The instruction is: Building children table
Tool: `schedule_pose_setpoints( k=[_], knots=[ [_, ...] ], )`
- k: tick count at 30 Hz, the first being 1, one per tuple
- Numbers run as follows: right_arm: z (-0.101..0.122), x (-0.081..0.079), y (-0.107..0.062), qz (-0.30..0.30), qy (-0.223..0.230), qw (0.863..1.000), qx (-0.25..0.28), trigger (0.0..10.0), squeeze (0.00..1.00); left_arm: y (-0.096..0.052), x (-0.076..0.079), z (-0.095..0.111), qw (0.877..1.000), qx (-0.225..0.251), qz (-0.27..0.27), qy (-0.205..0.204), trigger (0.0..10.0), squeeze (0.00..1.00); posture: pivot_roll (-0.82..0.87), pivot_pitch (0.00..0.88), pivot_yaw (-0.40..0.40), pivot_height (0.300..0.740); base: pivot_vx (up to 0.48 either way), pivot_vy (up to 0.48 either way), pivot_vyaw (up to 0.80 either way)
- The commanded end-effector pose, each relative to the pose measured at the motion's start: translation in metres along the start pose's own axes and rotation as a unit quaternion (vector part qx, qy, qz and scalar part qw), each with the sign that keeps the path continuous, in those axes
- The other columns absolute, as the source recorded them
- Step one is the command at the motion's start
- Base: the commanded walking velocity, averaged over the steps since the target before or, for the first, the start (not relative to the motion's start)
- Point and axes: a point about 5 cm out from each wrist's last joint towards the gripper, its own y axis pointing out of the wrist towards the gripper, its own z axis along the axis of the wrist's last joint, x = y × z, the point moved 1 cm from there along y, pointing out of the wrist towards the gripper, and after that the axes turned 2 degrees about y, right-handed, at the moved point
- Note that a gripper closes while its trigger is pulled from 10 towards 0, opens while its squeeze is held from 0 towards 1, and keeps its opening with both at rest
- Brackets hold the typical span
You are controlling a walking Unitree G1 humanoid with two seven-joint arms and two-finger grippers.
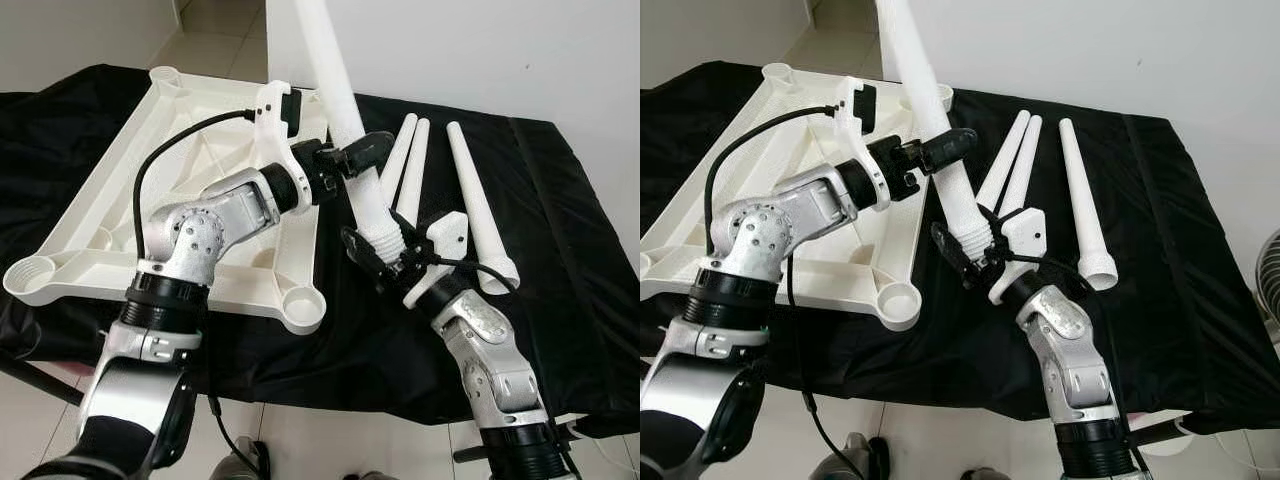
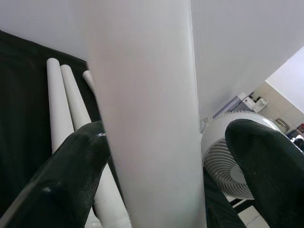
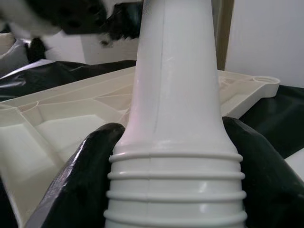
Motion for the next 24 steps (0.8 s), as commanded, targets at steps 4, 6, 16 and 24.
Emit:
schedule_pose_setpoints(
  k=[4, 6, 16, 24],
  knots=[
    [0.001, -0.008, -0.002, 0.018, -0.014, 1.0, 0.007, 10.0, 0.0, -0.003, 0.017, 0.018, 0.984, 0.017, -0.178, 0.003, 10.0, 0.0, 0.01, 0.129, -0.005, 0.74, 0.0, 0.0, 0.0],
    [0.001, -0.009, -0.003, 0.019, -0.014, 1.0, 0.007, 10.0, 0.0, -0.002, 0.015, 0.021, 0.985, 0.018, -0.173, 0.004, 10.0, 0.0, 0.01, 0.129, -0.005, 0.74, 0.0, 0.0, 0.0],
    [-0.001, -0.01, -0.001, 0.013, -0.017, 1.0, 0.01, 10.0, 0.0, -0.004, 0.018, 0.033, 0.982, 0.027, -0.186, 0.015, 0.0, 0.0, 0.02, 0.112, 0.007, 0.74, 0.0, 0.0, 0.0],
    [-0.002, -0.008, 0.001, -0.001, -0.011, 1.0, 0.012, 10.0, 0.0, -0.003, 0.019, 0.035, 0.982, 0.027, -0.187, 0.016, 0.0, 0.0, 0.02, 0.102, 0.008, 0.74, 0.0, 0.0, 0.0]
  ],
)
